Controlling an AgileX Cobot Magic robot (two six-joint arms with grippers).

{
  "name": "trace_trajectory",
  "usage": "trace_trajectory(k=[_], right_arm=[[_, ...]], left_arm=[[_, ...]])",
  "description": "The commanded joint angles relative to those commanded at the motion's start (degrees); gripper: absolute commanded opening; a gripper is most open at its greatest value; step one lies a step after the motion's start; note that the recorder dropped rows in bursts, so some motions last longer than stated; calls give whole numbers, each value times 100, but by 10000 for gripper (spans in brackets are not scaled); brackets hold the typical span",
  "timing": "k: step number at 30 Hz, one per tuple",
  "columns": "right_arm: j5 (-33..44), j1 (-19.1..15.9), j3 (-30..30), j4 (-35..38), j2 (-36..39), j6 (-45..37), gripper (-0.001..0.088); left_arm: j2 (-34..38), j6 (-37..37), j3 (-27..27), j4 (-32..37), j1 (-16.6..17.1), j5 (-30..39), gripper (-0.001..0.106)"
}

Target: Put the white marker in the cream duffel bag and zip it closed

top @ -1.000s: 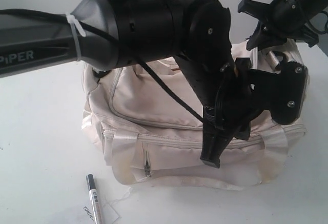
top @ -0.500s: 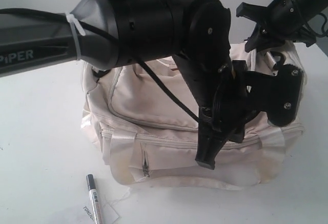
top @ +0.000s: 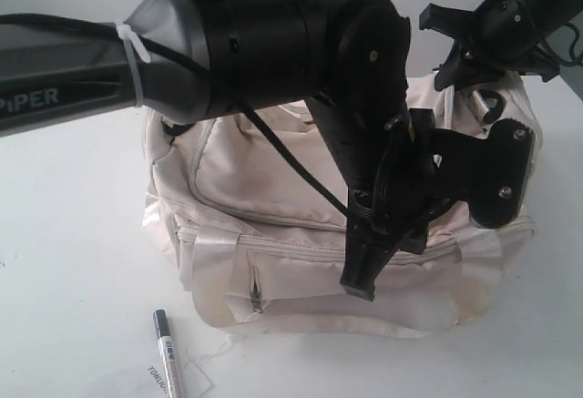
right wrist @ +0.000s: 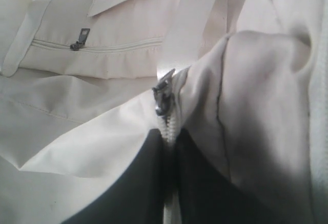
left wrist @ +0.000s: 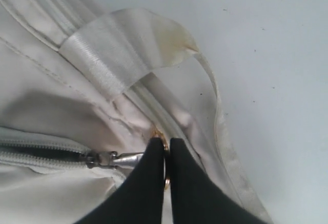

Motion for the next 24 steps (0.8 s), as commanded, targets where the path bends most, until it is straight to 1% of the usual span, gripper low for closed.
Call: trace_trajectory(k=[4,9,20,22,24], right_arm=[[24,0,0,0,0,0,0],[83,0,0,0,0,-11,0],[194,0,0,0,0,13,5],[216,0,0,0,0,13,45],[216,0,0,0,0,13,105]], left_arm=[[0,13,0,-101,0,-458,0],[0,13,0,-101,0,-832,0],[0,13,0,-101,0,-959,0],[0,13,0,-101,0,-959,0],[0,13,0,-101,0,-971,0]])
